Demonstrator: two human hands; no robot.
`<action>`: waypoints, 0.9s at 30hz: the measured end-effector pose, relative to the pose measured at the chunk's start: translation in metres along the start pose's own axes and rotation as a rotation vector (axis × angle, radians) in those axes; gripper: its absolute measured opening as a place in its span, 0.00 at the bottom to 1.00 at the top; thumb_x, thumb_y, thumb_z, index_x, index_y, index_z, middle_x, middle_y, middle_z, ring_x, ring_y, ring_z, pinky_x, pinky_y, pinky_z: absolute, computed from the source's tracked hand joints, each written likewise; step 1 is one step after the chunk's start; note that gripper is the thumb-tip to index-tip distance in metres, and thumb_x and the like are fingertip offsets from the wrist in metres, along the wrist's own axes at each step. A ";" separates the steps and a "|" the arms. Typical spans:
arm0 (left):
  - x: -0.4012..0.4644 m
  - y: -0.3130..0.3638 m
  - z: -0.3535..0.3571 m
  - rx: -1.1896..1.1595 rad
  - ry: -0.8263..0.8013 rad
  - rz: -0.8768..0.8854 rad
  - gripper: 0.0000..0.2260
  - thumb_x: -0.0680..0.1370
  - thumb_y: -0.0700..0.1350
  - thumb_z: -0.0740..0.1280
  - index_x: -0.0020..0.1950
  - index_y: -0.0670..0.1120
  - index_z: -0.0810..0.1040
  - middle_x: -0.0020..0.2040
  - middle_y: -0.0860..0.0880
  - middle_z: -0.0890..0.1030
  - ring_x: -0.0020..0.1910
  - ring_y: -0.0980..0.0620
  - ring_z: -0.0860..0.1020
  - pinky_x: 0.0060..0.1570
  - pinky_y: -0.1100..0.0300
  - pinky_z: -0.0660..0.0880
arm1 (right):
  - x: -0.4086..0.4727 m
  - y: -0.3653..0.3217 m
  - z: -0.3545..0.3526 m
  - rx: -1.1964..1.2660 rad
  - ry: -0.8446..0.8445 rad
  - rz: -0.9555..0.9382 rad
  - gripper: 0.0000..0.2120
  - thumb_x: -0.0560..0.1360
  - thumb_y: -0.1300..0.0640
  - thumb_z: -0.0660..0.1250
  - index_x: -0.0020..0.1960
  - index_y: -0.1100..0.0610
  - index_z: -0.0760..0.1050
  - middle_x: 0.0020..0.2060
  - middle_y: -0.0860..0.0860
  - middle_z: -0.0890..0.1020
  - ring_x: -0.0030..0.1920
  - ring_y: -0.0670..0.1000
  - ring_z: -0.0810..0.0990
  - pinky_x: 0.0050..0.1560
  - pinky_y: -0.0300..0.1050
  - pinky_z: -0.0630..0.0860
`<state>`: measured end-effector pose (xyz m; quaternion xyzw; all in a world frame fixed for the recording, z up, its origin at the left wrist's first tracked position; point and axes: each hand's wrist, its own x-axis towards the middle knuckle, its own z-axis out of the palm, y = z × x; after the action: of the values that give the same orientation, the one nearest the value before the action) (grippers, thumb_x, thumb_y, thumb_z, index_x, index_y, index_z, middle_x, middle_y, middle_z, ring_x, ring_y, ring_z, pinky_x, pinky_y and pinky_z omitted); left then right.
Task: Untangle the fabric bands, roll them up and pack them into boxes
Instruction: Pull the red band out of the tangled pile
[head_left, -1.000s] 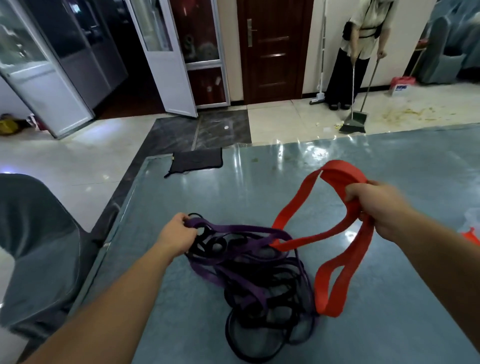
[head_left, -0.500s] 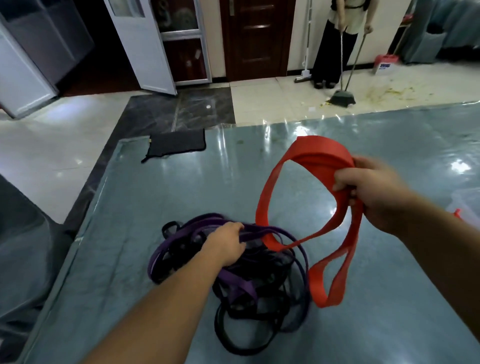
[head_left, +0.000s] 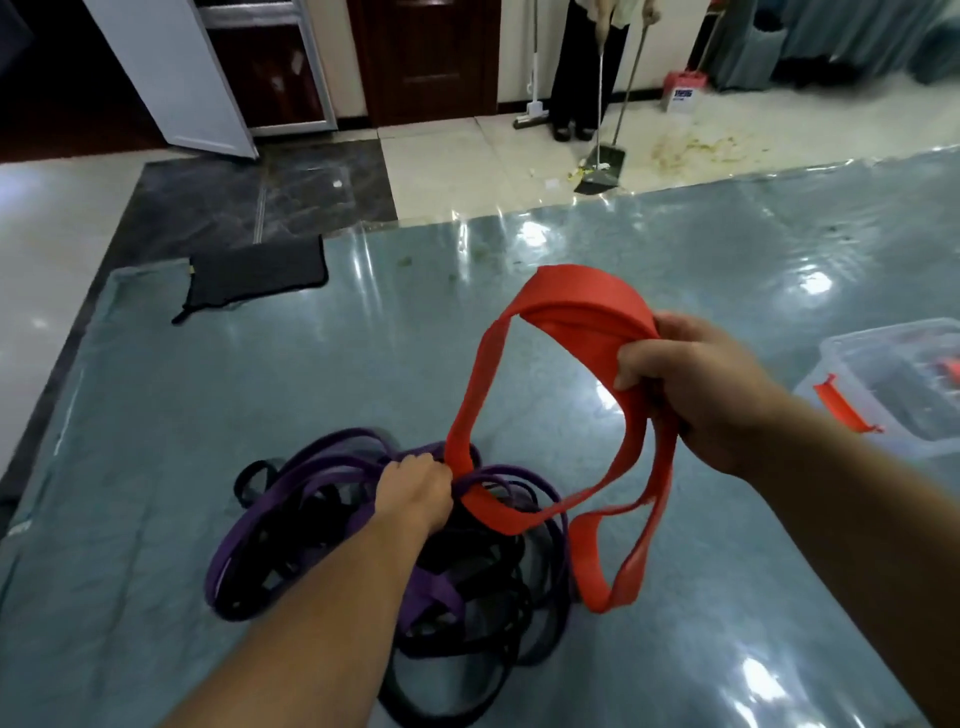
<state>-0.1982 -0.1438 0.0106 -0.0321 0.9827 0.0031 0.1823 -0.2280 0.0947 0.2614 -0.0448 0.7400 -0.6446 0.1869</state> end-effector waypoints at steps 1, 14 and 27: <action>-0.002 0.000 -0.003 -0.043 -0.004 -0.004 0.14 0.80 0.51 0.63 0.62 0.50 0.81 0.61 0.45 0.82 0.61 0.41 0.80 0.59 0.48 0.74 | 0.002 0.001 -0.001 -0.019 0.012 0.009 0.06 0.57 0.65 0.64 0.33 0.58 0.70 0.23 0.48 0.69 0.23 0.46 0.66 0.23 0.37 0.63; -0.072 -0.058 -0.160 -1.039 0.554 -0.103 0.11 0.80 0.40 0.64 0.54 0.54 0.82 0.46 0.46 0.85 0.41 0.45 0.81 0.46 0.53 0.77 | 0.030 0.023 0.001 -0.094 0.212 0.146 0.05 0.68 0.69 0.66 0.38 0.61 0.76 0.24 0.52 0.71 0.22 0.50 0.67 0.24 0.40 0.62; -0.161 -0.106 -0.291 -1.577 1.216 -0.312 0.15 0.82 0.38 0.57 0.45 0.55 0.77 0.37 0.53 0.80 0.34 0.52 0.77 0.35 0.57 0.78 | 0.024 0.036 -0.002 -0.377 0.253 0.196 0.11 0.59 0.58 0.70 0.39 0.62 0.81 0.29 0.58 0.79 0.31 0.58 0.77 0.35 0.51 0.73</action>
<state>-0.1454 -0.2446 0.3405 -0.2678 0.6113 0.6116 -0.4249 -0.2442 0.0951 0.2213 0.0743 0.8656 -0.4742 0.1429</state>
